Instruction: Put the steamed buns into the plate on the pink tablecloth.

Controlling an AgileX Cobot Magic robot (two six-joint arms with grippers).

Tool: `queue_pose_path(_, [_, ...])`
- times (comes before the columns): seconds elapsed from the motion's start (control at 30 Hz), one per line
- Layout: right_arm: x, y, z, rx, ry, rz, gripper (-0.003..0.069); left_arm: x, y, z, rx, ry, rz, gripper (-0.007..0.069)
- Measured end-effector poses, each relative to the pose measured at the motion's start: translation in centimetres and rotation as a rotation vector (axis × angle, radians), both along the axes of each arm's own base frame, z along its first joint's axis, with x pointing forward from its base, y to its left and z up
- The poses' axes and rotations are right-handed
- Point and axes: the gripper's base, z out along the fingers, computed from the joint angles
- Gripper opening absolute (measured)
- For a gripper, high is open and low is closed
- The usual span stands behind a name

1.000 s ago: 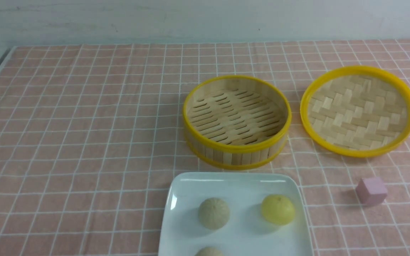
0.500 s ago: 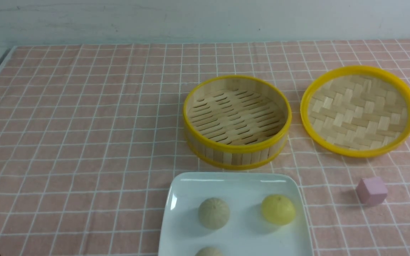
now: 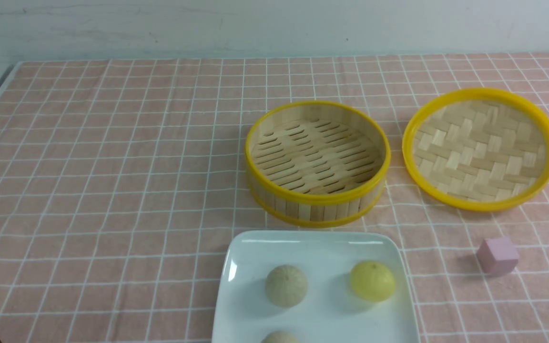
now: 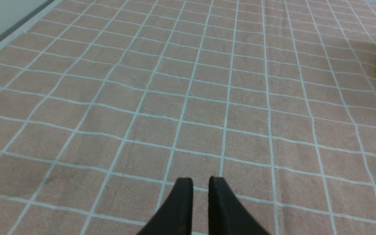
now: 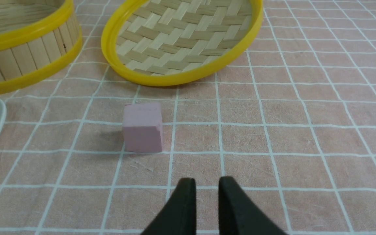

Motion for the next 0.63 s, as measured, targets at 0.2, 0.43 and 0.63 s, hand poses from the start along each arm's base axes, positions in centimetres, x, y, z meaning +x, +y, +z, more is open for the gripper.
queue_pose_path(0.2, [0.00, 0.00, 0.00, 0.000, 0.000, 0.000, 0.0142, 0.00, 0.00, 0.00, 0.000, 0.000, 0.000, 0.0111])
queue_pose_path(0.43, [0.00, 0.00, 0.00, 0.000, 0.000, 0.000, 0.0146, 0.00, 0.00, 0.00, 0.000, 0.000, 0.000, 0.0115])
queue_pose_path(0.63, [0.00, 0.00, 0.00, 0.000, 0.000, 0.000, 0.0153, 0.00, 0.00, 0.00, 0.000, 0.000, 0.000, 0.0118])
